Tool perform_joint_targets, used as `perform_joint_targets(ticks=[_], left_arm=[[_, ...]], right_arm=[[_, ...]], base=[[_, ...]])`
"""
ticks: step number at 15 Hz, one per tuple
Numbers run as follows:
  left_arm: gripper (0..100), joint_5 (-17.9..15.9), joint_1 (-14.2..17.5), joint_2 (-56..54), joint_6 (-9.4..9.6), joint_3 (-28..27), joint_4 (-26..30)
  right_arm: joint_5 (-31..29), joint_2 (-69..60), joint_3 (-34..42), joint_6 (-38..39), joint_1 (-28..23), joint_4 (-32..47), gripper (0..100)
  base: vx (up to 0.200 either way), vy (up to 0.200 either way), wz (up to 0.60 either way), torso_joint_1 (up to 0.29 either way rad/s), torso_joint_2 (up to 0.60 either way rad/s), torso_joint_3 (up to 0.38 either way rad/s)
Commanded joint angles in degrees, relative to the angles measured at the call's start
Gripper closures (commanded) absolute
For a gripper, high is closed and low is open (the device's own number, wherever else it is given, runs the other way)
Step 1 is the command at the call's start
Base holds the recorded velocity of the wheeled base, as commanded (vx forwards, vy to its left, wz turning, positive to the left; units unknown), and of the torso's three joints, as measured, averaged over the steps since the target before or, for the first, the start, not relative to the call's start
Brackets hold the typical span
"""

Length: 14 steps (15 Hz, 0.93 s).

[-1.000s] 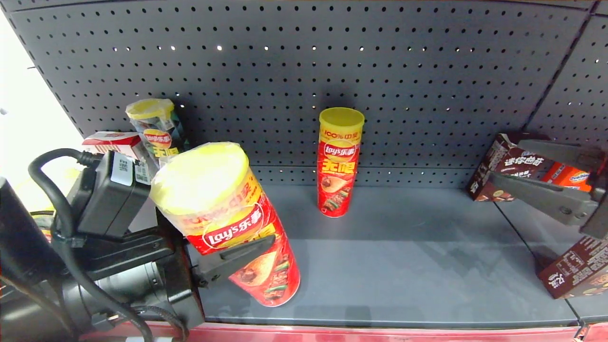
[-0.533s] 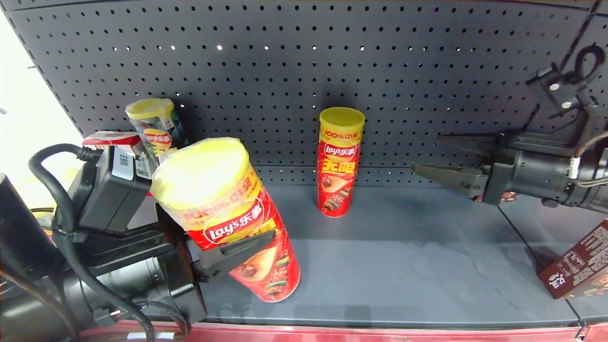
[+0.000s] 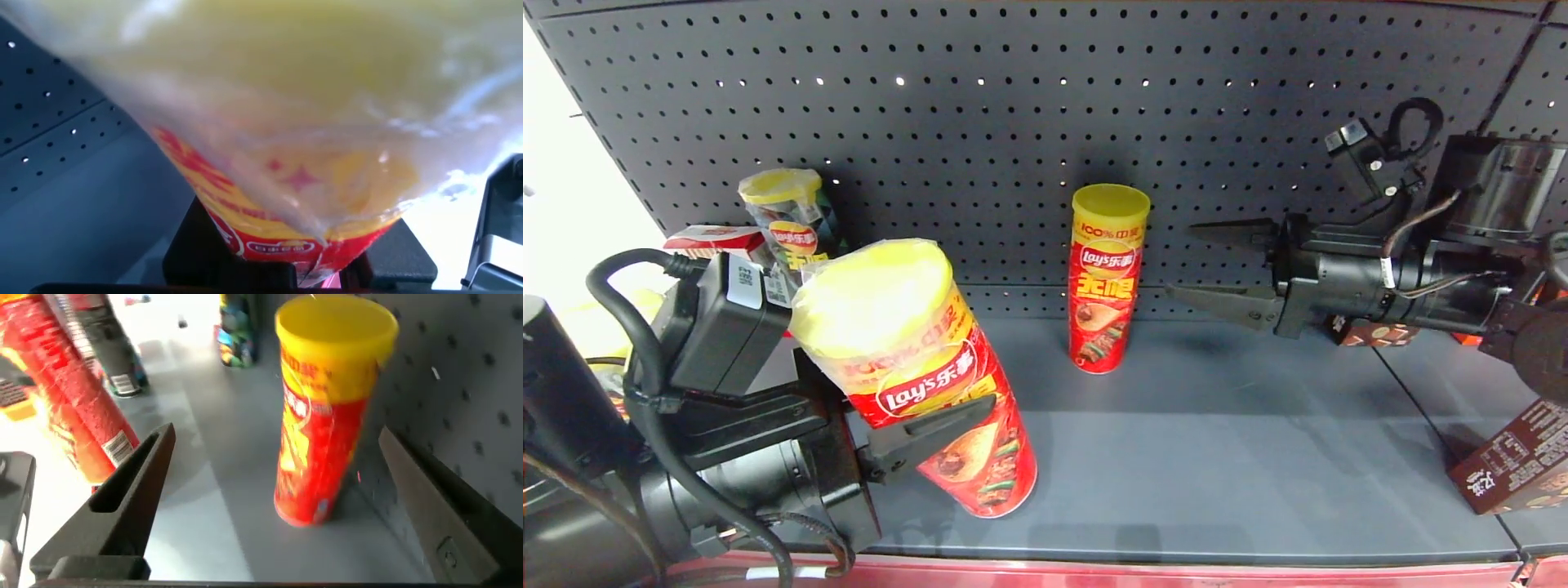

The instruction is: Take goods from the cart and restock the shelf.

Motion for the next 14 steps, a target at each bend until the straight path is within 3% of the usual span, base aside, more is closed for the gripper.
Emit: perform_joint_targets(ticks=[1, 14], left_arm=[[100, 0.0, 0.1, 0.0, 0.01, 0.2, 0.0], [100, 1.1, 0.1, 0.6, 0.01, -1.5, 0.0]], right_arm=[[0.8, 3.9, -0.9, -0.3, -0.5, -1.0, 0], [1.9, 18.1, -10.4, -0.3, 0.2, -6.1, 0]], base=[[0.0, 0.0, 0.0, 0.0, 0.0, 0.0], [0.0, 0.0, 0.0, 0.0, 0.0, 0.0]])
